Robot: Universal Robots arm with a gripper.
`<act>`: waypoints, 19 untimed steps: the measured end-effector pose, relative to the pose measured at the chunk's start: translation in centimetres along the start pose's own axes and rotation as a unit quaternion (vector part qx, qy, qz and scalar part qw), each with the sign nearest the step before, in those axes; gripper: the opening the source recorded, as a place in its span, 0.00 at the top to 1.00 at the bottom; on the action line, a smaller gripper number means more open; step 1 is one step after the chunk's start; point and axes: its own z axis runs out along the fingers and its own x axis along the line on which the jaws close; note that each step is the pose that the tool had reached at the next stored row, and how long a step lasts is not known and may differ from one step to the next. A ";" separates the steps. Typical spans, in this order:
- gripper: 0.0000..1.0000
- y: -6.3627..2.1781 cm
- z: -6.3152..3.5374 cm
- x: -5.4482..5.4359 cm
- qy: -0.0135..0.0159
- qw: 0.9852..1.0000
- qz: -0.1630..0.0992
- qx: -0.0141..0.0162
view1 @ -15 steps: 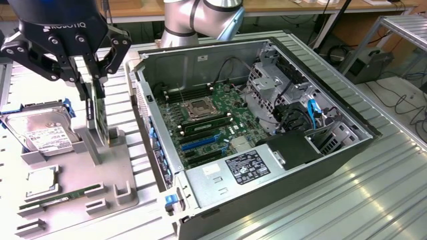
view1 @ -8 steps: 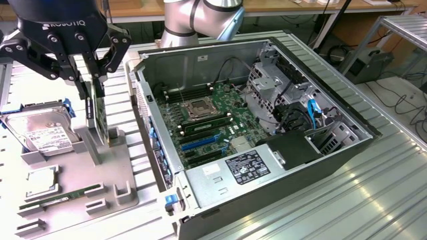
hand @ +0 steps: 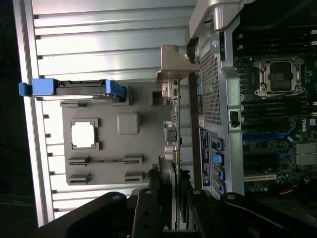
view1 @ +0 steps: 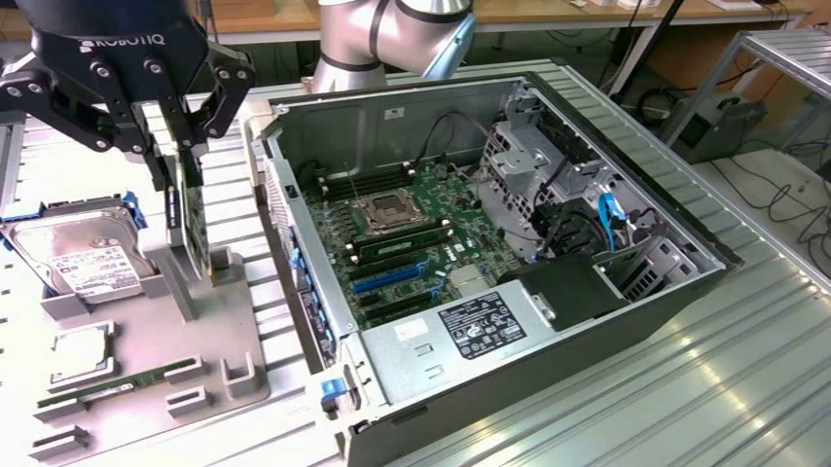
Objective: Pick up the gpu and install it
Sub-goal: 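Pick up the gpu and move the gpu toward the slot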
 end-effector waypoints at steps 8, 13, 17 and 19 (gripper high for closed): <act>0.74 0.01 -0.40 0.0 0.000 1.000 0.000 0.000; 0.74 0.01 -0.56 0.0 0.000 1.000 0.000 0.000; 0.74 0.01 -0.68 0.0 0.000 1.000 0.000 0.000; 0.74 0.01 -0.73 0.0 0.000 1.000 0.000 0.000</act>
